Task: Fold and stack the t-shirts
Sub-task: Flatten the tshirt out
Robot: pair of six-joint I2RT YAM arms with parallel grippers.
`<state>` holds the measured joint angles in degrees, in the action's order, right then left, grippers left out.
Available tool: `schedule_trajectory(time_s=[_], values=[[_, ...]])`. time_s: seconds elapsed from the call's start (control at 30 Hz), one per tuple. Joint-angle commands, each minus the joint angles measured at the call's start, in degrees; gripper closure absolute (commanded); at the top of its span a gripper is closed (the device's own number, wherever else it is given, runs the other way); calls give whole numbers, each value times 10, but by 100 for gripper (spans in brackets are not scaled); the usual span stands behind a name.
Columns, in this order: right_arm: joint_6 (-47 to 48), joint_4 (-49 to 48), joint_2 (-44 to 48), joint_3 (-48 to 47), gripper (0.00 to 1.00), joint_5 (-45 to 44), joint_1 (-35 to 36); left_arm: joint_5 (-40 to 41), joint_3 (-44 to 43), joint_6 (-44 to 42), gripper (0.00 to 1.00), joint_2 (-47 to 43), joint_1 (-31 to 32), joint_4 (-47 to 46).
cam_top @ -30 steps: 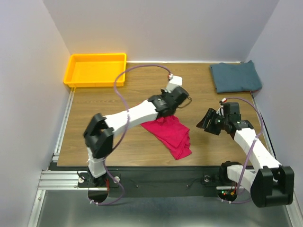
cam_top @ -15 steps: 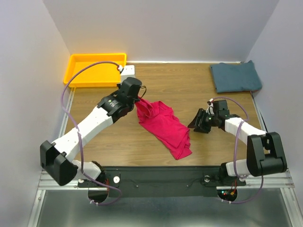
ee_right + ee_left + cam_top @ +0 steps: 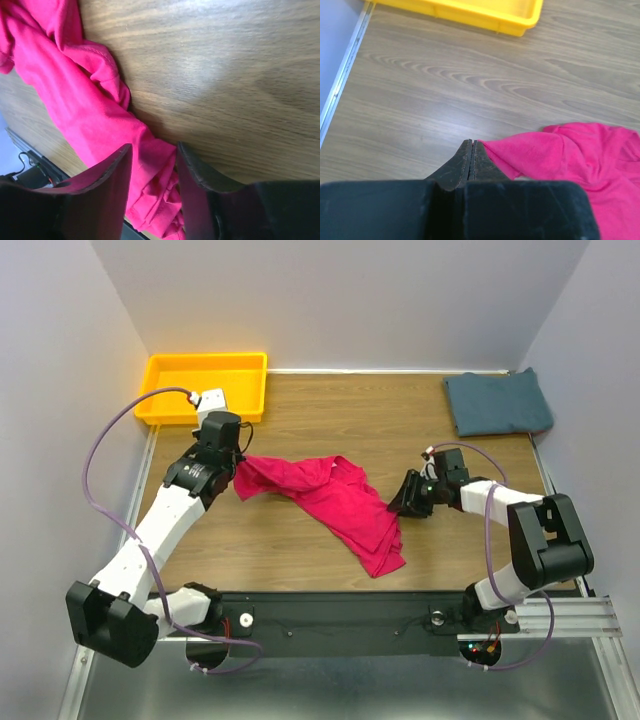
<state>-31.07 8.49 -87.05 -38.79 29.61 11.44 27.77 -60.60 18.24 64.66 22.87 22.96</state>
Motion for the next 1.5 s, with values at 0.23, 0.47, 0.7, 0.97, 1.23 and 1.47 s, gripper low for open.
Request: schedule_trajectory(time_s=[0.23,0.47,0.7,0.97,1.23,1.47], values=[[33,-14,9,-28,99,-49,15,-58,70,-20,100,-12,-74,-56],[132,111,-15,-230,99,-255,-7,-58,79,-28,100,-17,-109,-58],[145,181,-70,-398,96,-314,-34,-82,95,0,100,-35,-122,-58],[115,201,-48,-326,85,-314,-34,-172,109,38,100,-66,-122,-49],[82,200,24,-239,43,-355,-34,-189,119,48,100,-115,-122,-36],[155,172,70,-147,42,-299,-34,-201,127,43,100,-121,-122,-52]])
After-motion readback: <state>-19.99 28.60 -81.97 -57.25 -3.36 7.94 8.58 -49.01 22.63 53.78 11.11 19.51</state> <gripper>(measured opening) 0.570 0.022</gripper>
